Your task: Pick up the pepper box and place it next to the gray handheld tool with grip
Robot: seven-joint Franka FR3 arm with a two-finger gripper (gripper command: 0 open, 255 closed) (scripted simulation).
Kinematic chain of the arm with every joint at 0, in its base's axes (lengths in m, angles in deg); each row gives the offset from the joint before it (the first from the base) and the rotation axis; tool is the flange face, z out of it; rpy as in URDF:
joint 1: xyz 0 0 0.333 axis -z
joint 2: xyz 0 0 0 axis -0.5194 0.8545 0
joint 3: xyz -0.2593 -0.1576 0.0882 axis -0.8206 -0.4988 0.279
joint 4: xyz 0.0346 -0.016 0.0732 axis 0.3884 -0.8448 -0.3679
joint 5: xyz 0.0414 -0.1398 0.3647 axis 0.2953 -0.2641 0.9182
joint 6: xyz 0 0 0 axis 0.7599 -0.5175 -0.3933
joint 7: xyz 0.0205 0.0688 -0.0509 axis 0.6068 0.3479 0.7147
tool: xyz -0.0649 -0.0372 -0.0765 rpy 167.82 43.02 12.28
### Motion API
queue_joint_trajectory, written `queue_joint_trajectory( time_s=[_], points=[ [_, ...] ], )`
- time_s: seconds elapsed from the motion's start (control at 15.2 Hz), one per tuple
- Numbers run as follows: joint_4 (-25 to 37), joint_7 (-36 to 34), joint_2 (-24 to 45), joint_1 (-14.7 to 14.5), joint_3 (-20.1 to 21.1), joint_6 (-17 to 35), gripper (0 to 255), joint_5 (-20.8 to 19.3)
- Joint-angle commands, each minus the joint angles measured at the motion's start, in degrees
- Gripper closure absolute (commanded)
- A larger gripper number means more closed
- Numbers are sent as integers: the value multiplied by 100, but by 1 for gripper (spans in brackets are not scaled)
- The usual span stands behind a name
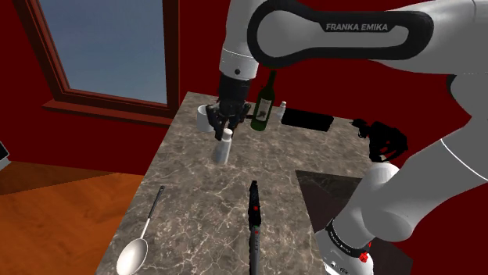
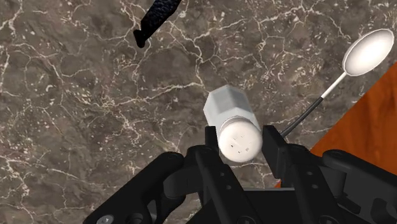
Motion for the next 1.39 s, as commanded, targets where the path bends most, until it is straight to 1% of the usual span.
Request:
queue_joint_trajectory(
  time_s=[0.0, 0.53, 0.99, 1.32],
  points=[
    [-117, -251, -114, -114, 163, 42, 255, 75],
    [-206, -1313, -275, -563, 883, 163, 255, 328],
    [66, -2384, -62, -915, 1627, 299, 255, 410],
    [-285, -2346, -26, -931, 1673, 683, 255, 433]
  ],
)
